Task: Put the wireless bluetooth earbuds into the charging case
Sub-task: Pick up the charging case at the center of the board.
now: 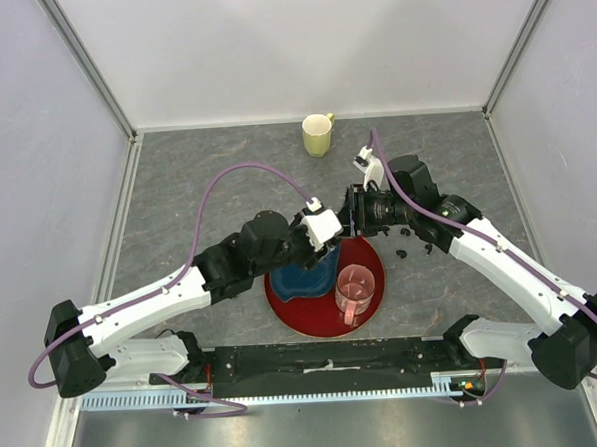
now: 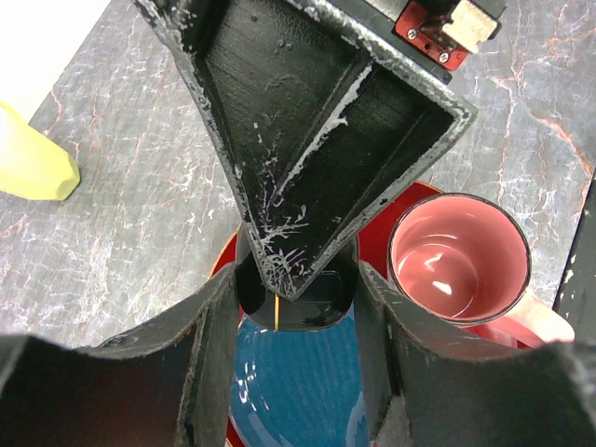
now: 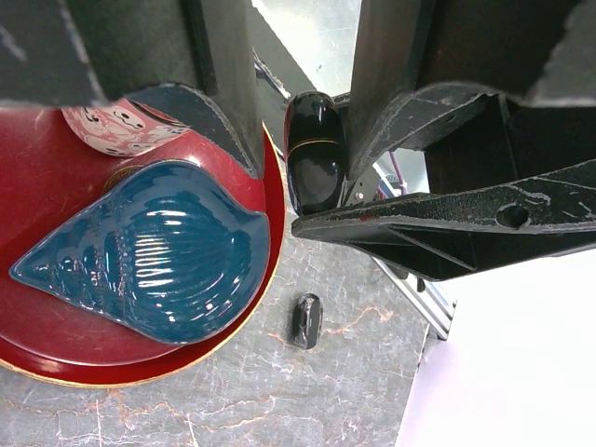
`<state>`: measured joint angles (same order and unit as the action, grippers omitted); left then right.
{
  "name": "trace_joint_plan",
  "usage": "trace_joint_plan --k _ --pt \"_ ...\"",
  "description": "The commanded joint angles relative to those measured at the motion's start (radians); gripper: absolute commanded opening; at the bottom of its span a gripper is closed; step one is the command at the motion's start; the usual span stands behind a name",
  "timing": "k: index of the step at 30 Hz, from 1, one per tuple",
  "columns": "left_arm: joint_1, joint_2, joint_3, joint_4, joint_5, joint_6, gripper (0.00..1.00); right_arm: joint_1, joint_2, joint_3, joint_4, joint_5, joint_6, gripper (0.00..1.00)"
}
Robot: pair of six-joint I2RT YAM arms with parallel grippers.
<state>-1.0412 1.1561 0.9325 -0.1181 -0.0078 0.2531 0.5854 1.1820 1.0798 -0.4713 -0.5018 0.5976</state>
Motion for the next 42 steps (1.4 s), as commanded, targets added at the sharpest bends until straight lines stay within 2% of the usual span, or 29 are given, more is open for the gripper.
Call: trace_joint_plan --k 1,9,10,11,13,16,17,19,22,28,29,31,33,34,42 --pt "-0.010 0.004 0.051 0.060 -0.012 0.051 0.02 0.004 0.011 0.042 0.016 0.009 -0.013 0.47" --pt "-0.011 0.004 0.051 0.064 -0.014 0.055 0.02 0.004 0.014 0.035 -0.001 0.016 -0.019 0.48" --pt "-0.011 0.005 0.051 0.064 -0.012 0.054 0.02 0.004 0.015 0.038 -0.003 0.011 -0.024 0.46" --pt "-0.013 0.004 0.051 0.064 -0.014 0.052 0.02 0.004 0.016 0.040 -0.003 0.009 -0.025 0.33" --pt "-0.013 0.002 0.049 0.064 -0.014 0.052 0.02 0.007 0.015 0.040 -0.003 0.016 -0.028 0.28" --pt "-0.013 -0.001 0.045 0.074 -0.014 0.051 0.06 0.005 0.015 0.040 -0.001 0.016 -0.030 0.16" --pt "-0.014 -0.001 0.045 0.075 -0.017 0.045 0.13 0.005 0.013 0.040 -0.001 0.019 -0.028 0.10" --pt "-0.014 -0.004 0.043 0.083 -0.023 0.035 0.17 0.007 0.013 0.042 -0.001 0.019 -0.030 0.06" --pt "-0.014 -0.010 0.039 0.095 -0.035 0.023 0.29 0.005 0.010 0.043 0.002 0.031 -0.027 0.02" --pt "-0.014 -0.053 0.000 0.113 -0.057 0.009 0.44 0.005 -0.007 0.038 0.026 0.057 0.002 0.00" --pt "-0.014 -0.061 -0.006 0.115 -0.058 0.009 0.63 0.005 -0.008 0.035 0.031 0.063 0.005 0.00" --pt "-0.014 -0.078 -0.023 0.147 -0.066 0.005 0.74 0.004 -0.013 0.031 0.046 0.074 0.021 0.00" --pt "-0.014 -0.088 -0.040 0.159 -0.070 0.005 0.81 0.002 -0.016 0.025 0.066 0.081 0.036 0.00" --pt "-0.014 -0.099 -0.044 0.163 -0.070 0.002 0.84 0.004 -0.021 0.022 0.075 0.088 0.047 0.00" --pt "-0.013 -0.194 -0.141 0.248 -0.127 -0.009 0.88 0.001 -0.027 0.015 0.157 0.109 0.114 0.00"
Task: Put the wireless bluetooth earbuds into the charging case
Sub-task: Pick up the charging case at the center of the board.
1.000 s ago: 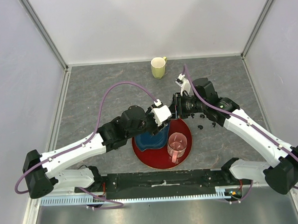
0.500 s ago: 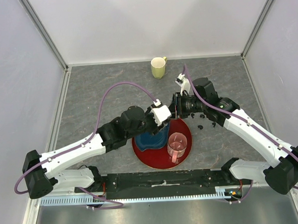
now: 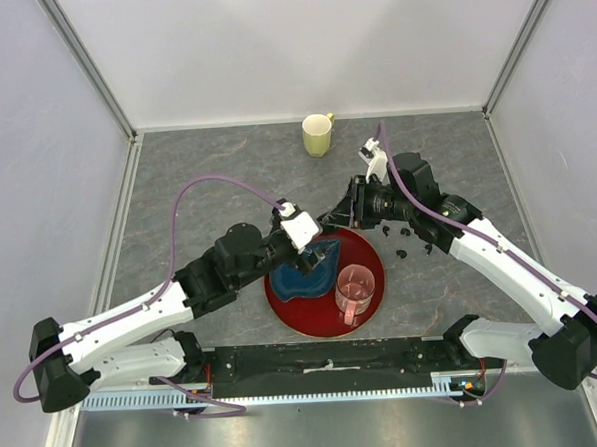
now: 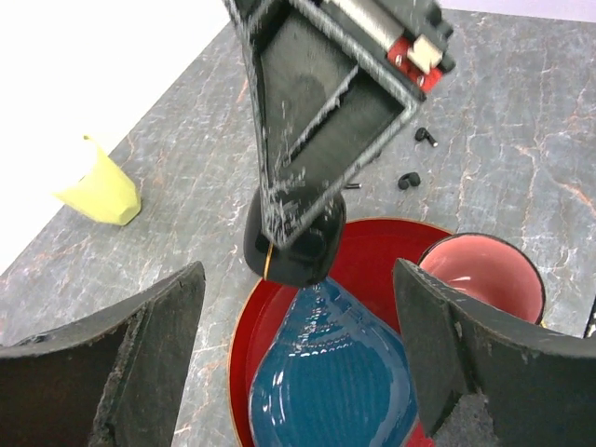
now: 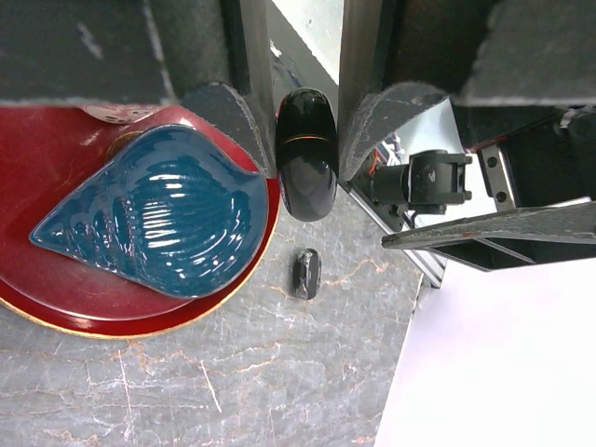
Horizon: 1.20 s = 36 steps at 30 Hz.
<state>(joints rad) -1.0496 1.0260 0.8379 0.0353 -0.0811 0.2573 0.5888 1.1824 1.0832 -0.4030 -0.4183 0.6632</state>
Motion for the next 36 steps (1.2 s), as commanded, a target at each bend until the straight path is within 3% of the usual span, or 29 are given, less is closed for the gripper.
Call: trace_joint_plan --k 1,8,10,14,19,24,30,33,36 --pt "-0.004 -0.079 -0.060 0.106 -0.060 -0.016 0.89 -0.006 -0.027 0.014 0.092 0.026 0.050 0.00" --pt "-0.003 -0.251 -0.219 0.239 -0.143 -0.043 0.93 -0.084 -0.024 0.015 0.122 -0.043 0.070 0.00" --pt "0.000 -0.312 -0.261 0.299 -0.149 -0.052 1.00 -0.115 -0.030 0.006 0.156 -0.114 0.088 0.00" --pt "0.013 -0.385 -0.347 0.469 -0.152 -0.079 1.00 -0.214 -0.043 -0.041 0.287 -0.287 0.171 0.00" --pt "0.049 -0.379 -0.361 0.569 -0.079 -0.125 1.00 -0.244 -0.063 -0.062 0.395 -0.451 0.288 0.00" --pt "0.124 -0.288 -0.295 0.589 0.111 -0.197 1.00 -0.244 -0.090 -0.091 0.526 -0.523 0.369 0.00" --pt "0.345 -0.212 -0.273 0.659 0.417 -0.369 1.00 -0.265 -0.110 -0.115 0.529 -0.527 0.374 0.00" --pt "0.524 -0.152 -0.302 0.797 0.601 -0.478 1.00 -0.267 -0.110 -0.121 0.535 -0.533 0.375 0.00" --pt "0.560 -0.115 -0.342 0.945 0.669 -0.468 1.00 -0.270 -0.109 -0.121 0.535 -0.536 0.380 0.00"
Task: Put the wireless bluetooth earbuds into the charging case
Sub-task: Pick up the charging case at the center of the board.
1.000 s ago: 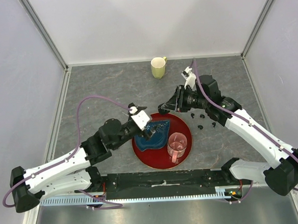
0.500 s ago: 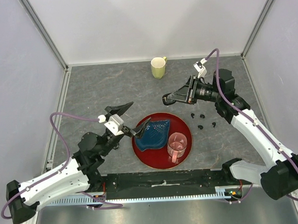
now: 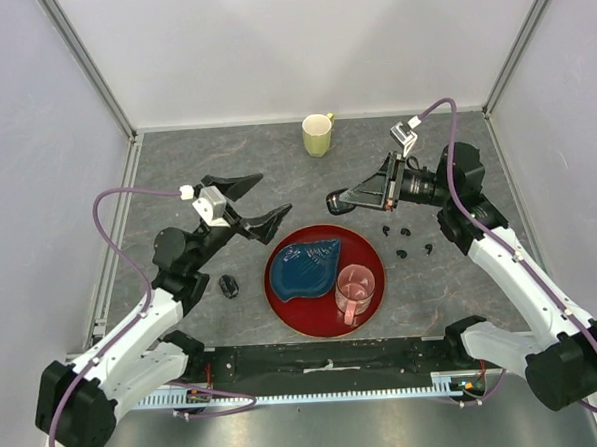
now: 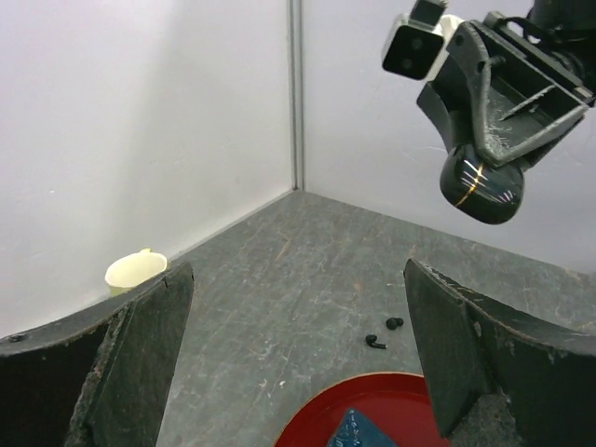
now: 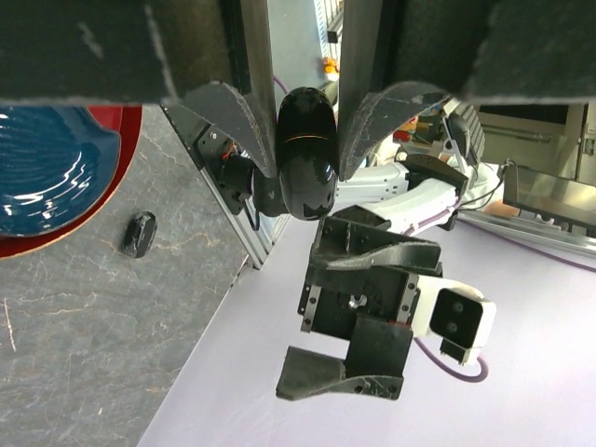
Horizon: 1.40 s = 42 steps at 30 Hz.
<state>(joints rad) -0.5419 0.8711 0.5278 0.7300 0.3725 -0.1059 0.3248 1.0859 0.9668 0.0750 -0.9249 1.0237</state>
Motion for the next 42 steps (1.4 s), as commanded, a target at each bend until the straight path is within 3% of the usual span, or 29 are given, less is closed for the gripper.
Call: trace_joint_plan --k 1,5,9,11,16,21,22,25,27,33,42 --pt "0.053 0.054 -0.043 0.288 0.223 -0.098 1.00 -0.006 -0.011 -0.007 0.057 -0.029 0.021 0.01" --pt "0.054 0.080 -0.002 0.259 0.353 -0.093 0.99 -0.006 -0.012 -0.017 0.058 -0.029 0.021 0.01" --pt "0.054 0.111 -0.017 0.386 0.384 -0.188 0.96 -0.006 -0.012 -0.023 0.058 -0.032 0.021 0.01" --pt "0.054 0.114 -0.003 0.373 0.350 -0.224 0.96 -0.007 -0.015 -0.025 0.058 -0.032 0.026 0.01" --pt "0.054 0.108 0.060 0.188 0.148 -0.469 0.99 -0.007 -0.038 -0.043 0.054 -0.020 0.007 0.02" --pt "0.056 0.137 0.152 -0.038 0.163 -0.796 0.98 -0.006 -0.070 -0.048 -0.043 0.044 -0.158 0.02" --pt "0.056 0.172 0.181 -0.087 0.184 -0.843 0.92 -0.004 -0.079 -0.051 -0.058 0.053 -0.190 0.02" --pt "0.056 0.232 0.158 -0.035 0.224 -1.030 0.84 -0.004 -0.112 -0.062 -0.072 0.092 -0.266 0.02" --pt "0.056 0.255 0.124 0.109 0.232 -1.147 0.84 -0.004 -0.124 -0.068 -0.070 0.101 -0.287 0.02" --pt "0.040 0.310 0.144 0.114 0.273 -1.207 0.84 -0.004 -0.132 -0.106 0.048 0.113 -0.241 0.02" --pt "-0.035 0.384 0.213 0.105 0.289 -1.164 0.77 0.003 -0.109 -0.143 0.161 0.130 -0.174 0.02"
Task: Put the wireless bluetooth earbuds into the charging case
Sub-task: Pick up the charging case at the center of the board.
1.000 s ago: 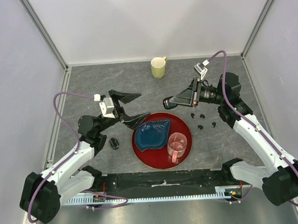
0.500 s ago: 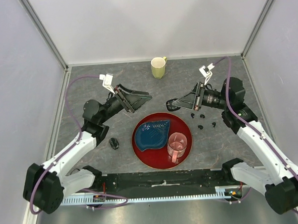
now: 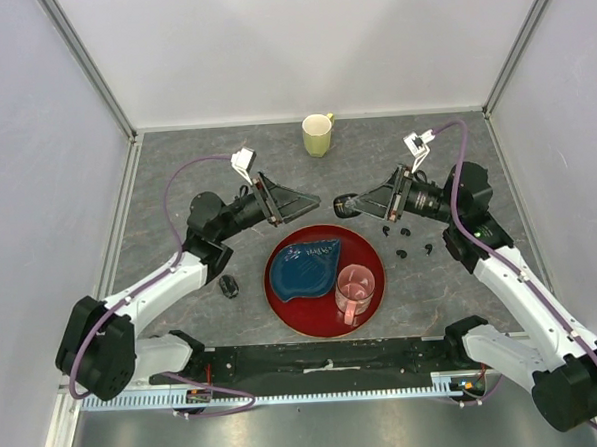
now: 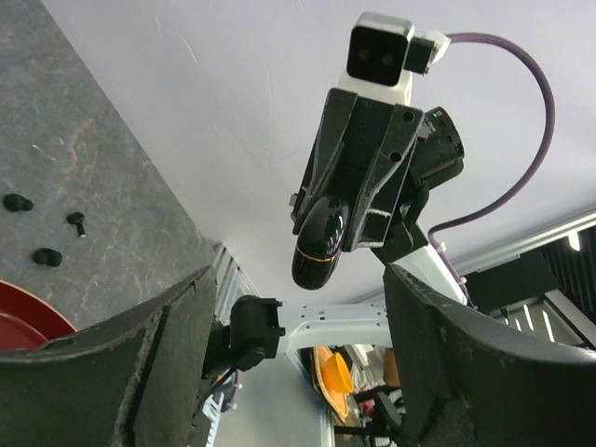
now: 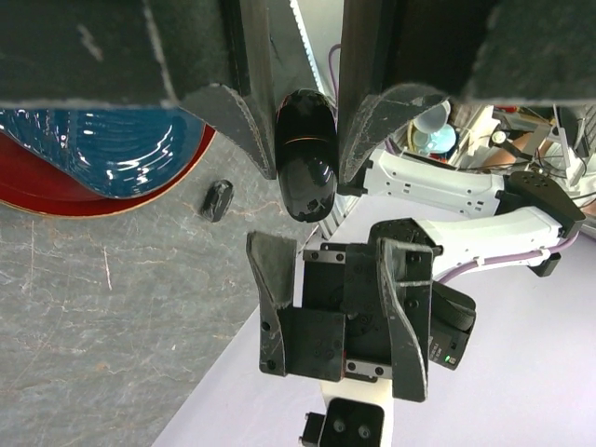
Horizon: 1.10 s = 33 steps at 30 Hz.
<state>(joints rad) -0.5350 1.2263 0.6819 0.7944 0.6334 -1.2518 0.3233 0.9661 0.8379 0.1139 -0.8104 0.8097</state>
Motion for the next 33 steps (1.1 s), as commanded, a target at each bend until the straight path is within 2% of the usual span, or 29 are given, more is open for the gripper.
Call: trace_joint_plan --k 1,8,14,15,16,29,33 --pt "-0.051 0.036 0.064 0.042 0.022 -0.009 0.77 0.008 0.017 -0.017 0.139 0.017 0.049 0.02" --pt "-0.140 0.081 0.136 -0.013 -0.014 0.147 0.72 0.019 0.042 -0.022 0.145 0.042 0.095 0.02" --pt "-0.163 0.085 0.151 -0.041 -0.032 0.189 0.64 0.019 0.042 -0.031 0.155 0.051 0.115 0.02" --pt "-0.164 0.087 0.153 -0.044 -0.032 0.192 0.57 0.020 0.042 -0.033 0.156 0.051 0.117 0.02" --pt "-0.164 0.085 0.154 -0.049 -0.031 0.193 0.55 0.019 0.042 -0.033 0.158 0.051 0.118 0.02" --pt "-0.172 0.081 0.169 -0.064 -0.060 0.259 0.55 0.022 0.068 -0.023 0.141 0.033 0.128 0.02" --pt "-0.172 0.079 0.179 -0.078 -0.072 0.278 0.48 0.020 0.068 -0.023 0.135 0.036 0.129 0.02"
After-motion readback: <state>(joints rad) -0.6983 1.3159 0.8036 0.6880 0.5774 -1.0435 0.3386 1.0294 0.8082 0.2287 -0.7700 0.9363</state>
